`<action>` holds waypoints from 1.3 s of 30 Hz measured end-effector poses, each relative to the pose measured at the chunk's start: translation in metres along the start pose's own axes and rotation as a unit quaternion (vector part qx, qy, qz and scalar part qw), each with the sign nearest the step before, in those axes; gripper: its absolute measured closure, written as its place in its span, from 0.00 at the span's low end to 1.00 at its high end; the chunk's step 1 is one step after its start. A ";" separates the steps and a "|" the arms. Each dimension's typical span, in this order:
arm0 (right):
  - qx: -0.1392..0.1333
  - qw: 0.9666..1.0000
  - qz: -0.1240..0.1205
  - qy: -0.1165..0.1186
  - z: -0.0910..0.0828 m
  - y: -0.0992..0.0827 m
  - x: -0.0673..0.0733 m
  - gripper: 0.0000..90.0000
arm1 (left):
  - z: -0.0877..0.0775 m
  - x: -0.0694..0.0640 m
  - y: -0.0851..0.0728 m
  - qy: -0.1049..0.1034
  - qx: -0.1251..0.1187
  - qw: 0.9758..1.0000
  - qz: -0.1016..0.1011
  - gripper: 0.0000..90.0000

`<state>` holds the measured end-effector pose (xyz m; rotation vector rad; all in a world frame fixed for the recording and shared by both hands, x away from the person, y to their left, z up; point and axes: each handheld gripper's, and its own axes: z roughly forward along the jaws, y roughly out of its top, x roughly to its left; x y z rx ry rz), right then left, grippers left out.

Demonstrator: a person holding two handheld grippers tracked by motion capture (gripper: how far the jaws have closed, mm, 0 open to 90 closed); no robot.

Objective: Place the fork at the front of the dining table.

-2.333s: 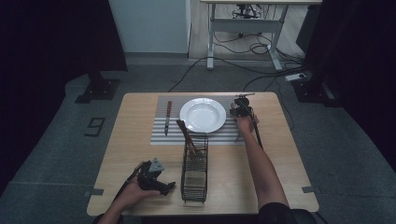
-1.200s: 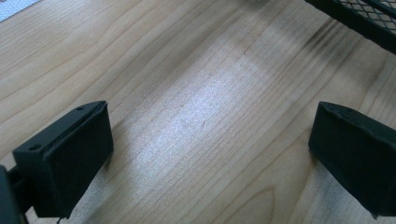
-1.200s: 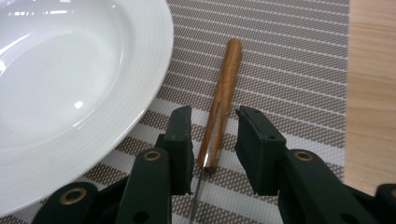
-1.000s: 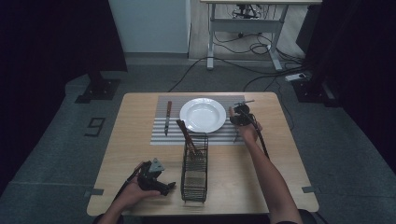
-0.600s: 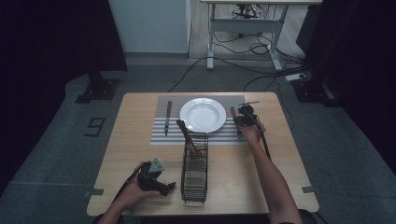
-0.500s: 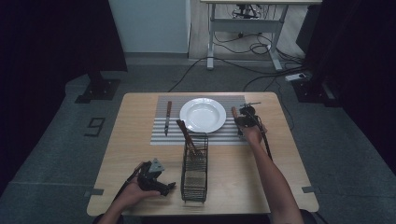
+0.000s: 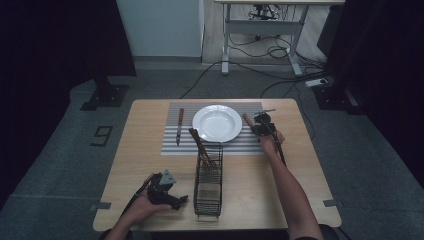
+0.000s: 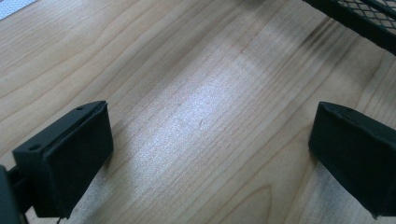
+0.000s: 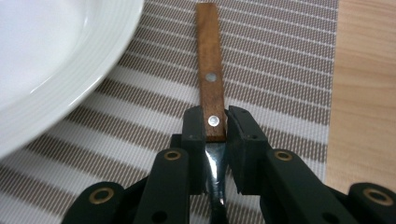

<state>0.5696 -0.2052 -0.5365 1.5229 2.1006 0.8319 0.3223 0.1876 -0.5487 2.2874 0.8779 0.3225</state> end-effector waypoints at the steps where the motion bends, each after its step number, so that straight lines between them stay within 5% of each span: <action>1: 0.007 1.000 0.004 0.000 0.003 0.004 -0.002 0.86 | 0.000 0.000 0.000 0.000 0.000 1.000 0.000 0.00; 11: 0.005 0.999 0.040 0.000 0.021 0.022 -0.011 0.86 | 0.000 0.000 0.000 -0.002 0.000 1.000 0.001 0.00; 18: -0.005 1.000 0.029 0.000 0.022 0.025 -0.010 0.75 | 0.000 0.000 0.000 -0.002 0.000 1.000 0.001 0.00; 22: -0.023 0.999 0.045 0.019 0.011 0.023 -0.014 0.66 | 0.000 0.000 0.000 -0.002 0.000 1.000 0.001 0.00; 23: -0.044 0.997 0.056 0.036 -0.003 0.019 -0.018 0.57 | 0.000 0.000 0.000 -0.002 -0.001 1.000 0.001 0.00; 25: -0.036 0.996 0.059 0.062 -0.012 0.017 -0.021 0.54 | 0.000 0.000 0.000 -0.002 0.000 1.000 0.001 0.00; 28: -0.063 0.997 0.033 0.019 -0.032 0.003 -0.019 0.52 | 0.000 -0.001 0.000 -0.001 0.000 1.000 0.001 0.00; 33: -0.049 0.997 0.025 0.050 -0.045 -0.018 -0.026 0.50 | 0.000 -0.001 0.000 -0.001 0.000 1.000 0.002 0.00; 39: -0.032 0.997 0.014 0.066 -0.042 -0.035 -0.026 0.49 | 0.000 -0.001 0.000 -0.002 0.000 1.000 0.002 0.00</action>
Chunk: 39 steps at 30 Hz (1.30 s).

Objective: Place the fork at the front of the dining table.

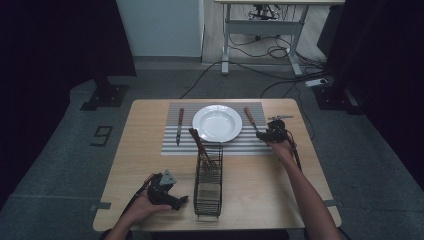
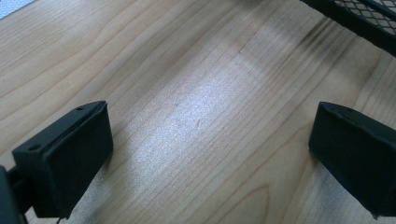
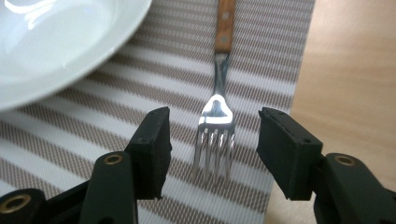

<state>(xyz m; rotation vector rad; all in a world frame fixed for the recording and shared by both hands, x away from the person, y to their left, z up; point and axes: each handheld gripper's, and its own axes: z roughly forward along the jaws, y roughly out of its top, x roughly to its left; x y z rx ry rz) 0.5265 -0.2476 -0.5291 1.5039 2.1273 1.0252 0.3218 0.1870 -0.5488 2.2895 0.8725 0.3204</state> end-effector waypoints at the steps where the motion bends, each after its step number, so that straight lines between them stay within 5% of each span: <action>1: 0.005 1.000 -0.001 0.001 0.002 -0.002 -0.001 0.48 | 0.000 0.000 0.000 0.000 0.000 1.000 0.000 0.00; 7: 0.014 1.000 -0.001 0.005 0.013 -0.006 0.000 0.48 | 0.000 0.000 0.000 0.000 0.000 1.000 0.000 0.00; 39: 0.015 0.999 -0.013 0.029 0.011 -0.011 0.018 0.49 | 0.000 -0.001 0.000 0.001 0.000 1.000 0.000 0.00</action>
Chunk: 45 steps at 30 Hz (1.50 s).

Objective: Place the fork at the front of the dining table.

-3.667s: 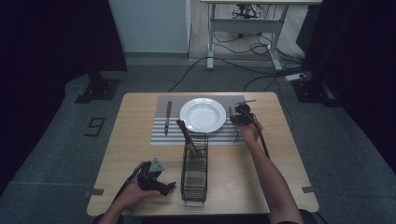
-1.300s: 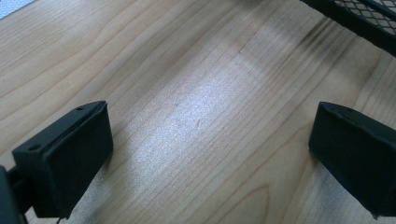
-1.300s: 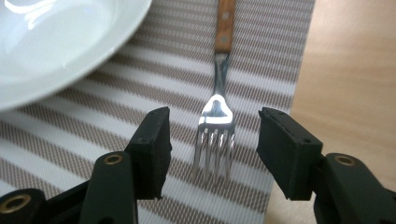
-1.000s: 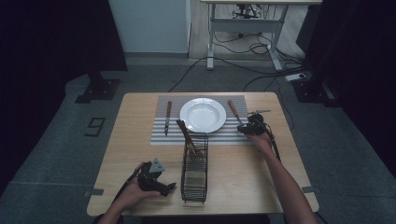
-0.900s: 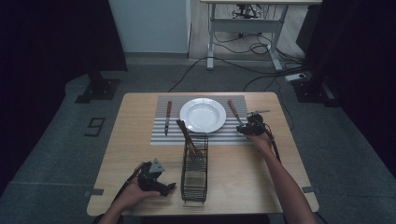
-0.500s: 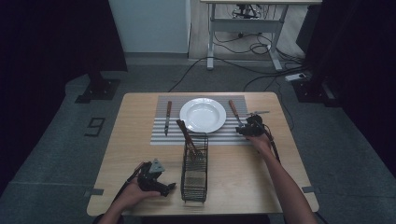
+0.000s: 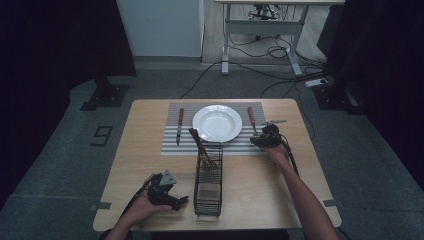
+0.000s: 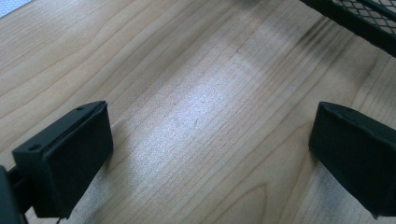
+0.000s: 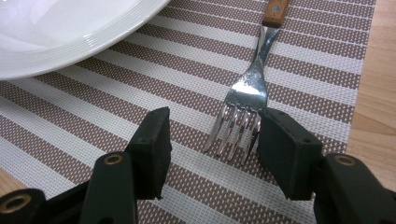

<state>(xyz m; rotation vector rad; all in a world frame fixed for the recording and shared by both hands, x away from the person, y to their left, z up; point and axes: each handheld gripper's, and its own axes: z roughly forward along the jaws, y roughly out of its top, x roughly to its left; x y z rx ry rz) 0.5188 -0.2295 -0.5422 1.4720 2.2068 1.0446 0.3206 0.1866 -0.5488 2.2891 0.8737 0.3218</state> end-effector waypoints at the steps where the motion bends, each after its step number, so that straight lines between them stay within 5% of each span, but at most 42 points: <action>1: 0.000 1.000 0.000 0.000 0.000 0.000 0.000 0.49 | 0.000 0.000 0.000 0.000 0.000 1.000 0.000 0.00; 11: 0.002 1.000 -0.004 -0.002 0.000 0.000 0.002 0.49 | 0.000 0.000 0.000 -0.001 0.000 1.000 0.001 0.00; 25: -0.026 0.999 0.025 0.006 -0.017 0.000 -0.006 0.44 | 0.000 -0.001 -0.001 -0.002 0.000 1.000 0.002 0.00; 33: -0.060 0.998 0.024 0.025 -0.049 0.002 -0.001 0.44 | -0.001 -0.001 -0.001 -0.002 0.000 1.000 0.002 0.00; 45: -0.082 0.995 0.005 0.047 -0.097 -0.018 0.019 0.43 | -0.001 -0.001 -0.001 -0.002 0.000 1.000 0.002 0.00</action>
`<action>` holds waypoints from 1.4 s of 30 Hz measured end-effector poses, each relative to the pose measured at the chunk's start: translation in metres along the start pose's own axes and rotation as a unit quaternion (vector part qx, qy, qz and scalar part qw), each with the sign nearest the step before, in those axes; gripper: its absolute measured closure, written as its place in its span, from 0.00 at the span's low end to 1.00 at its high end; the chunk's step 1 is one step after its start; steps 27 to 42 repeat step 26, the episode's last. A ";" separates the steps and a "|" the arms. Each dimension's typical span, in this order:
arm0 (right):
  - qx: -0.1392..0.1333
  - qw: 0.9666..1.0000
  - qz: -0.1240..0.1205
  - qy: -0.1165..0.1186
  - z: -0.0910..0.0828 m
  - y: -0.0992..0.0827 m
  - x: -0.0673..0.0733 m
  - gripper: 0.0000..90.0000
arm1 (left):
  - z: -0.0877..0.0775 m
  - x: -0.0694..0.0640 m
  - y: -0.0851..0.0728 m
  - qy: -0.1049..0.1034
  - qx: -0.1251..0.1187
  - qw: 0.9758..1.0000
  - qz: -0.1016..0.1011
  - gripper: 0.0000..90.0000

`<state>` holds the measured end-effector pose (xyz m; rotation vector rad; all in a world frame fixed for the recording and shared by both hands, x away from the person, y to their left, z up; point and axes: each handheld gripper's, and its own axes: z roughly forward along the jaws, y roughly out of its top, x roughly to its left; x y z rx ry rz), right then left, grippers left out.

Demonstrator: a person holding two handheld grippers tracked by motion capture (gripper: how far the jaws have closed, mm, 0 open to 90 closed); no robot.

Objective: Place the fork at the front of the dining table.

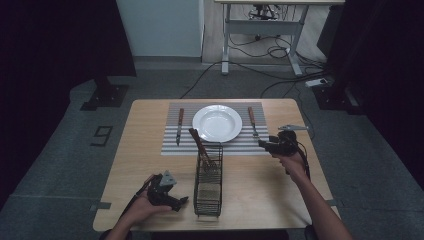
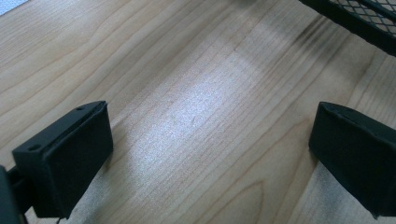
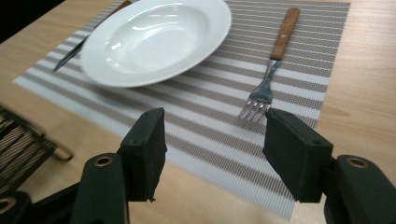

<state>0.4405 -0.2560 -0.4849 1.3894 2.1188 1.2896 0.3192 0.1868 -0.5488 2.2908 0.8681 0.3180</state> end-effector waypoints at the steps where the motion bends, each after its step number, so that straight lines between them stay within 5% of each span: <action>1: 0.000 1.000 0.000 0.000 0.000 0.000 0.000 0.43 | 0.000 0.000 0.000 0.000 0.000 1.000 0.000 0.00; 12: -0.012 0.997 -0.054 0.050 -0.050 -0.030 0.041 0.42 | 0.000 0.000 0.000 0.000 0.000 1.000 0.000 0.00; 20: 0.006 0.994 -0.082 0.076 -0.055 -0.051 0.066 0.42 | 0.000 0.000 0.000 0.000 0.000 1.000 0.000 0.00; 42: 0.010 0.994 -0.081 0.075 -0.051 -0.051 0.063 0.42 | 0.000 0.000 0.000 0.000 0.001 1.000 0.000 0.00</action>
